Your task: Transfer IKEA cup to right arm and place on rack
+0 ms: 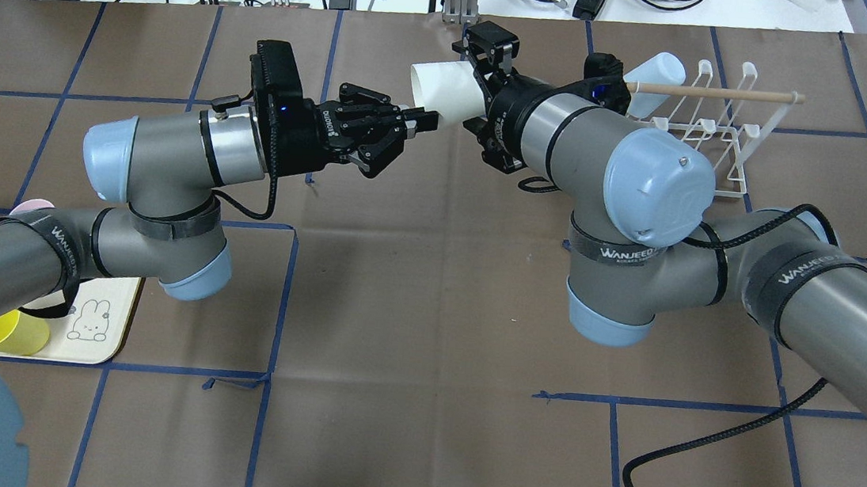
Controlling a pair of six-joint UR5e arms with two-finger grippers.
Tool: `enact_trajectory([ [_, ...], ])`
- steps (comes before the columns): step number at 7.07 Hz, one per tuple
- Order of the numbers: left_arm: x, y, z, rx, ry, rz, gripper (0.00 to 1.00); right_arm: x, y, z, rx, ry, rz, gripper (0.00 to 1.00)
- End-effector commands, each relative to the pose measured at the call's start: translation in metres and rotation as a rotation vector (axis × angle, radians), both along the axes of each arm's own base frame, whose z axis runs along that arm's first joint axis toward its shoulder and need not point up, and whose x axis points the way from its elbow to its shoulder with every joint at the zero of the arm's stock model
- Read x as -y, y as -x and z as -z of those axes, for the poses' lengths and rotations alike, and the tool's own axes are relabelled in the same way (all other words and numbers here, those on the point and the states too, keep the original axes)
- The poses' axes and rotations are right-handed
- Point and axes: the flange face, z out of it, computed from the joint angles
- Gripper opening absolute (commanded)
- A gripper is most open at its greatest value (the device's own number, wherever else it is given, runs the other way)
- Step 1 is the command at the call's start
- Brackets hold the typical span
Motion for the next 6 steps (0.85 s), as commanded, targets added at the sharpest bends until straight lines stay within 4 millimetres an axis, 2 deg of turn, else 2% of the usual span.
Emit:
enact_trajectory([
  [1, 0.0, 0.0, 0.0, 0.0, 0.0, 0.0, 0.06, 0.0051, -0.0031, 0.002, 0.001, -0.001, -0.005, 0.99],
  [4, -0.0002, 0.0, -0.002, -0.005, -0.01, -0.002, 0.07, 0.0045, -0.0031, 0.0035, 0.002, -0.007, -0.006, 0.96],
  [5, 0.0001, 0.0, -0.0013, -0.005, -0.012, -0.002, 0.07, 0.0023, -0.0069, 0.0035, 0.002, -0.007, -0.014, 0.91],
  [6, 0.0007, 0.0, -0.001, -0.005, -0.012, -0.002, 0.07, 0.0016, -0.0081, 0.0034, 0.005, -0.007, -0.02, 0.73],
])
